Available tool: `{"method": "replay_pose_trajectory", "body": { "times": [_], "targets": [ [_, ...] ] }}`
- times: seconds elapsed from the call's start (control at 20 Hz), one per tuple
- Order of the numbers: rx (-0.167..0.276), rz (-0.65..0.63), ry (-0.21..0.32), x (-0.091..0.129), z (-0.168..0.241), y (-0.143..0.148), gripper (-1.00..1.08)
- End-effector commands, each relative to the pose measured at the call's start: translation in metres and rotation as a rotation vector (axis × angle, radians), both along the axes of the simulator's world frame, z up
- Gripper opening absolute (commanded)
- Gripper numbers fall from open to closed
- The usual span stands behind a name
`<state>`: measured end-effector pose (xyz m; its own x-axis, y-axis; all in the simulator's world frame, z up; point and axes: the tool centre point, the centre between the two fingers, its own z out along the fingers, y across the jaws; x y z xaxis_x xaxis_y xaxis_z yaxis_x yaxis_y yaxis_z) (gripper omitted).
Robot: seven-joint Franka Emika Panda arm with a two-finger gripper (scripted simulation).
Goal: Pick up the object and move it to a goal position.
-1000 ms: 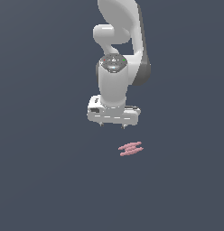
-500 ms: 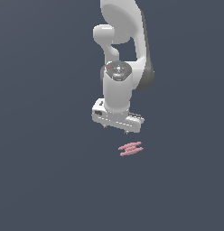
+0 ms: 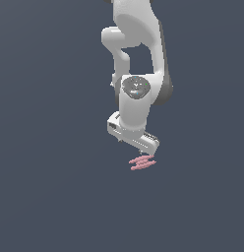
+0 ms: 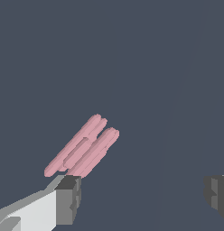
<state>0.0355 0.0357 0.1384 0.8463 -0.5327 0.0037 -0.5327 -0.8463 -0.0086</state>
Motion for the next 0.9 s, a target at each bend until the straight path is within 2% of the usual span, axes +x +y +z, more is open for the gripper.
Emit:
{"method": "replay_pose_trajectory", "body": {
  "times": [0.0,0.85],
  "targets": [
    [0.001,-0.064,0.001,0.003,-0.005,0.005,1.00],
    [0.002,-0.483,0.009,0.019,-0.038,0.038,1.00]
  ]
}}
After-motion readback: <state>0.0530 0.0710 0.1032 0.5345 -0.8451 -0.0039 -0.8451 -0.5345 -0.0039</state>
